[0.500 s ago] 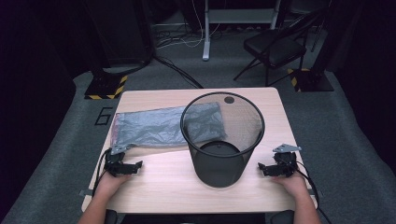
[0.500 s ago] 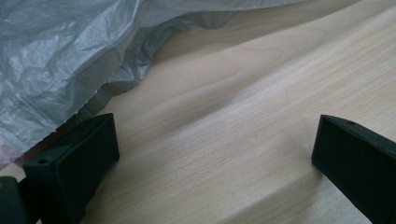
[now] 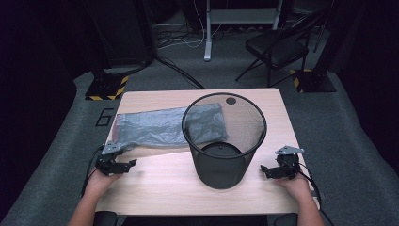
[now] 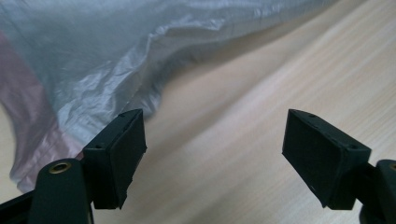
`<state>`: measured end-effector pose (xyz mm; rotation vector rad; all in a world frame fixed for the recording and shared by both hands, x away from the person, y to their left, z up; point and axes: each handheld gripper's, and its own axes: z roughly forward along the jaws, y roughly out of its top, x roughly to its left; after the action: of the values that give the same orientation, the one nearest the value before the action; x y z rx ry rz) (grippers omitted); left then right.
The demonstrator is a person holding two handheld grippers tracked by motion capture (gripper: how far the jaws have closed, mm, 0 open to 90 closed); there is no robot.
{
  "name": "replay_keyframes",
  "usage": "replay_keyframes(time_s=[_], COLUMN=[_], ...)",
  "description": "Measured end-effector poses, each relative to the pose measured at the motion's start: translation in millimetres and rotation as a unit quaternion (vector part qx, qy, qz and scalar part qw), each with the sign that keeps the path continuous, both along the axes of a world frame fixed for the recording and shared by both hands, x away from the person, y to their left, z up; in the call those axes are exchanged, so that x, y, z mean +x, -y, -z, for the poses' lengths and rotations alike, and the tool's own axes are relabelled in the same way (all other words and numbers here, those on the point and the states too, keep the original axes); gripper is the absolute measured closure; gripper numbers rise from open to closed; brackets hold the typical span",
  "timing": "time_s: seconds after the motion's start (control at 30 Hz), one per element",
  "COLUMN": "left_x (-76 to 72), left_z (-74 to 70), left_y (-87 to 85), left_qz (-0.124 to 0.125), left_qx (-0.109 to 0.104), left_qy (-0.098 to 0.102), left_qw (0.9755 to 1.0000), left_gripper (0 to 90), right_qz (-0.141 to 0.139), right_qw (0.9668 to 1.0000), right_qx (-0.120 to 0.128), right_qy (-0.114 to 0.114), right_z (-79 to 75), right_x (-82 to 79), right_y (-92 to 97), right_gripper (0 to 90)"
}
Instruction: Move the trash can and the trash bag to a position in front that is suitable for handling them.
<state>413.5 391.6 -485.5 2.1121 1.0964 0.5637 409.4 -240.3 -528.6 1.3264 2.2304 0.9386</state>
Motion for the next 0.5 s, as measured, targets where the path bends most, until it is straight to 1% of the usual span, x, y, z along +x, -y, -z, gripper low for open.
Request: replay_keyframes(time_s=[0.03,0.1,0.13,0.17,0.2,0.23,0.3,0.33,0.4,0.47,0.5], left_x=[3.3,13.3,18.8,23.3,25.8,25.7,19.4,15.7,10.9,14.9,20.3], left_z=[-4.6,-10.9,-13.2,-15.9,-18.7,-21.1,-24.7,-25.9,-28.5,-30.7,-31.1], left_y=[-1.2,-4.3,-5.2,-5.4,-4.8,-3.5,0.0,0.7,-1.0,-7.3,-10.6], left_qz=[-0.001,-0.007,-0.020,-0.035,-0.036,-0.030,-0.021,-0.012,-0.008,-0.014,-0.021], left_qx=[0.002,-0.004,-0.004,-0.005,-0.016,-0.017,-0.013,-0.012,-0.001,-0.010,-0.013], left_qy=[0.004,0.011,0.009,0.000,-0.011,-0.007,0.005,0.009,0.022,0.026,0.024], left_qw=[1.0000,0.9999,0.9997,0.9994,0.9992,0.9994,0.9997,0.9998,0.9997,0.9995,0.9994], left_gripper=[21.3,21.3,21.3,21.6,23.8,26.3,26.8,26.8,27.1,27.1,26.5], right_qz=[-0.001,-0.004,-0.006,-0.004,-0.004,-0.003,-0.003,-0.003,-0.004,-0.004,-0.004], right_qw=[1.0000,1.0000,1.0000,1.0000,1.0000,1.0000,1.0000,1.0000,1.0000,1.0000,1.0000], right_qx=[0.000,-0.001,-0.001,-0.001,-0.001,-0.001,-0.001,-0.001,-0.002,-0.002,-0.003], right_qy=[0.000,0.001,0.001,0.001,0.001,0.001,0.001,0.001,0.003,0.005,0.005], right_z=[0.0,0.1,0.1,0.0,0.0,0.0,0.0,0.0,0.1,0.2,0.2], right_x=[0.1,1.2,1.7,2.1,2.1,2.1,2.0,1.9,1.8,1.9,1.7], right_y=[0.0,0.3,0.5,0.4,0.4,0.4,0.4,0.5,0.8,1.0,1.0], right_gripper=[0.0,0.0,0.0,0.0,0.0,0.0,0.0,0.0,0.0,0.0,0.0])
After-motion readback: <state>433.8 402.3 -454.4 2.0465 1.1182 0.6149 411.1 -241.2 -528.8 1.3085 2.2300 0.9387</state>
